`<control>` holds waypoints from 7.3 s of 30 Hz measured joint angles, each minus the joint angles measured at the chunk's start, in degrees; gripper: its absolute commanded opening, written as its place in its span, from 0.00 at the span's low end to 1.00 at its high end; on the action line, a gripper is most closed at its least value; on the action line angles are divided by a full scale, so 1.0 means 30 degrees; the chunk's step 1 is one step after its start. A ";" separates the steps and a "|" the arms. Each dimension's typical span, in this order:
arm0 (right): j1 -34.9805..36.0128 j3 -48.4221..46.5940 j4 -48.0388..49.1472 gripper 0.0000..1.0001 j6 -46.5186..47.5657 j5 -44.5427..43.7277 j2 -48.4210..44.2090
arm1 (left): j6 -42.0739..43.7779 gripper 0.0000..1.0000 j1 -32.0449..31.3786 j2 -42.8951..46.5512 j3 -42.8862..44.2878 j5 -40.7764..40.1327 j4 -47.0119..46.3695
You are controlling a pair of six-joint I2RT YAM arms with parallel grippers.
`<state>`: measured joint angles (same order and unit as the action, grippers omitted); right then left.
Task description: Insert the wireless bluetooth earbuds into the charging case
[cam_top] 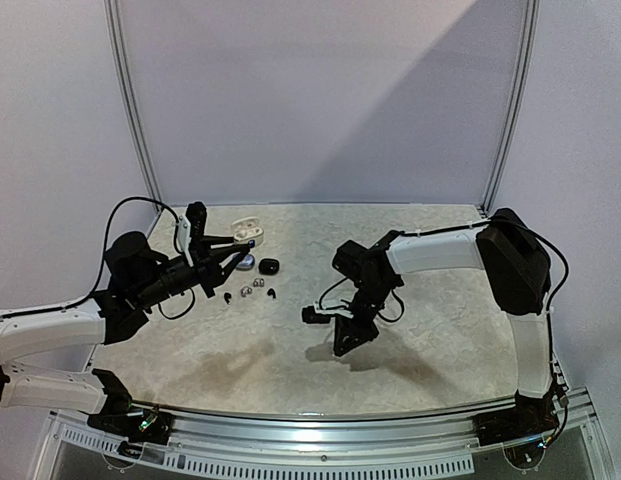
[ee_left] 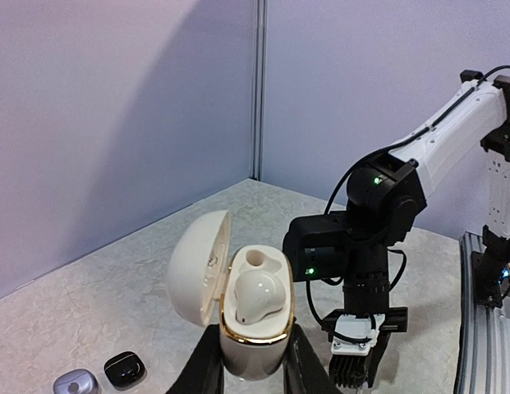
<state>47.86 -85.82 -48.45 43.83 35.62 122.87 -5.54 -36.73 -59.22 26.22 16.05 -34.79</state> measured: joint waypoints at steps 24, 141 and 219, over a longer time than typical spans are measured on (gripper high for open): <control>0.0044 -0.1574 -0.1479 0.27 -0.1348 -0.0780 0.1027 | -0.0036 0.00 0.0000 -0.0175 0.0029 0.0109 0.0022; 0.0036 0.1756 0.0452 0.36 -1.9183 -0.5457 -0.4000 | -0.0022 0.00 0.0007 0.1035 -0.0896 0.0925 0.0000; 0.1902 0.0335 0.1319 0.43 -1.6160 -0.3133 -0.0852 | 0.0153 0.00 0.0007 0.0991 -0.1188 0.1005 0.0015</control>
<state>53.56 -84.82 -44.49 -4.64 26.22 120.31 -5.08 -36.71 -56.25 22.65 19.07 -34.74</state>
